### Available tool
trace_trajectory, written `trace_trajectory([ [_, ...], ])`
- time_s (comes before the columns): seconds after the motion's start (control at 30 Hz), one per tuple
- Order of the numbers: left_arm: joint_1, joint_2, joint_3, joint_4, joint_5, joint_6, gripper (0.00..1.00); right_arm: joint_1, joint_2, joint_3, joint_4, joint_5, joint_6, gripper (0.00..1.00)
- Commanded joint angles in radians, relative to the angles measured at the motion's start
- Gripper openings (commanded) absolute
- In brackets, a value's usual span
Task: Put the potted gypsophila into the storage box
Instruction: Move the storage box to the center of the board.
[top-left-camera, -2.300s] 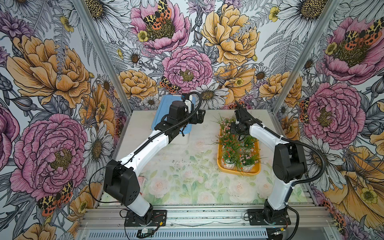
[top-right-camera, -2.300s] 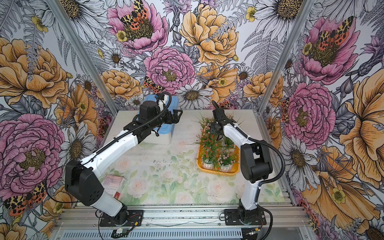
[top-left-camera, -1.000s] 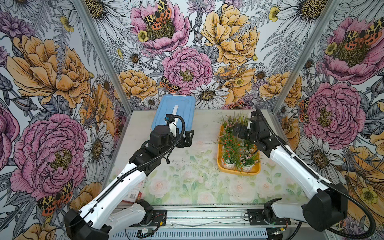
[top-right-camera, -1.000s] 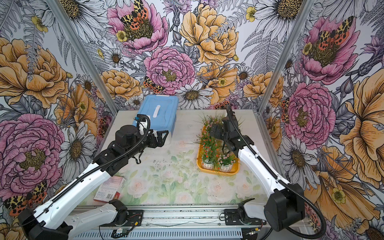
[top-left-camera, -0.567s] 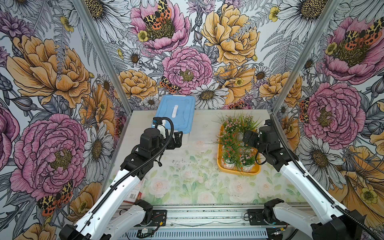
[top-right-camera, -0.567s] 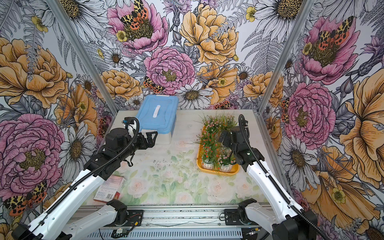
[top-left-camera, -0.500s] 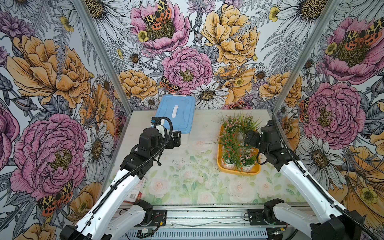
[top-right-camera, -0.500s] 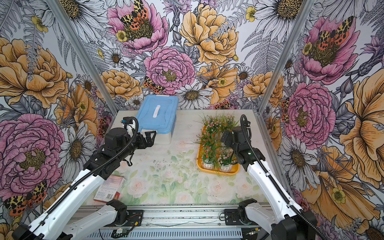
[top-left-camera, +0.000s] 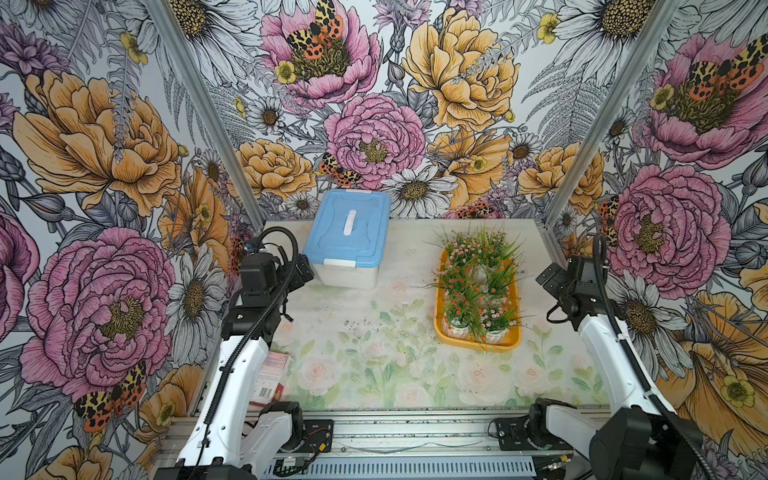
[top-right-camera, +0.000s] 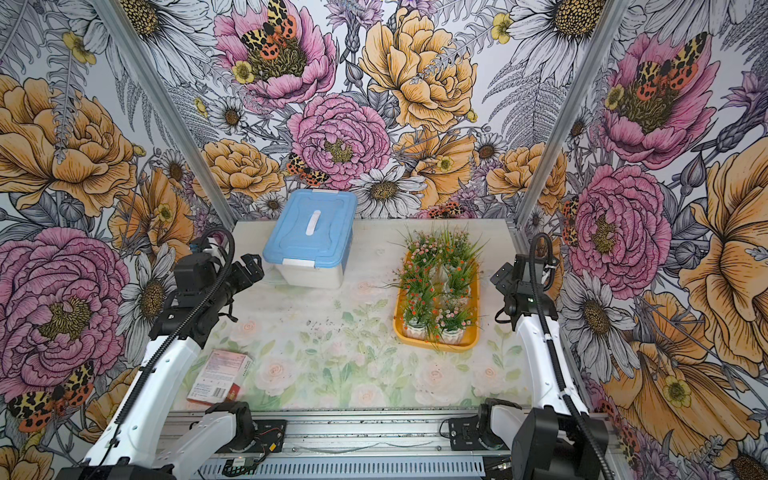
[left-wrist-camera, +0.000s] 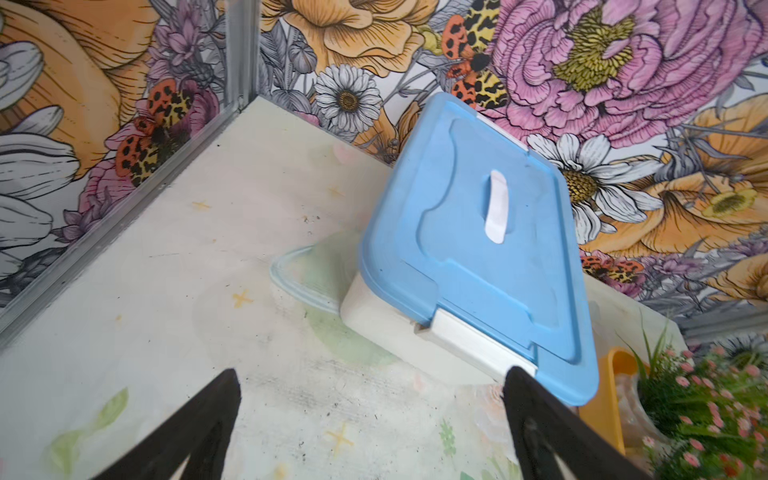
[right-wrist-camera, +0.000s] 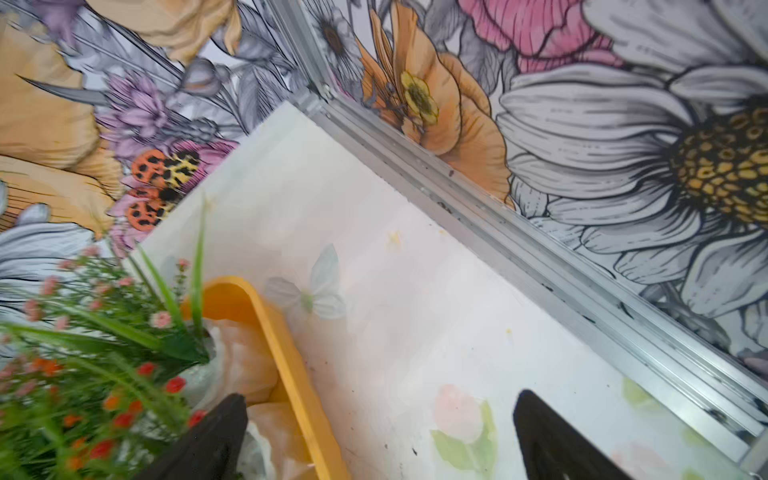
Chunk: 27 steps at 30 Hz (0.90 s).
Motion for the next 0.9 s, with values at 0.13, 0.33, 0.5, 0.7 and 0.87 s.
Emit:
trace_trajectory([
  [0.13, 0.013, 0.051, 0.008, 0.045, 0.018, -0.056, 0.99, -0.027, 0.297, 0.031, 0.049, -0.027, -0.082, 1.00],
  [0.33, 0.009, 0.062, 0.027, 0.046, 0.004, -0.055, 0.99, -0.035, 0.430, 0.086, 0.067, -0.061, -0.075, 0.99],
  [0.5, 0.010, 0.060, 0.020, 0.046, 0.003, -0.055, 0.99, 0.006, 0.477, 0.069, 0.101, -0.104, -0.045, 0.99],
  [0.7, 0.011, 0.062, 0.022, 0.044, 0.013, -0.043, 0.99, 0.100, 0.521, 0.078, 0.123, -0.148, -0.009, 1.00],
  [0.87, 0.026, 0.061, 0.013, 0.044, 0.029, -0.030, 0.99, 0.187, 0.472, 0.055, 0.149, -0.160, 0.061, 1.00],
])
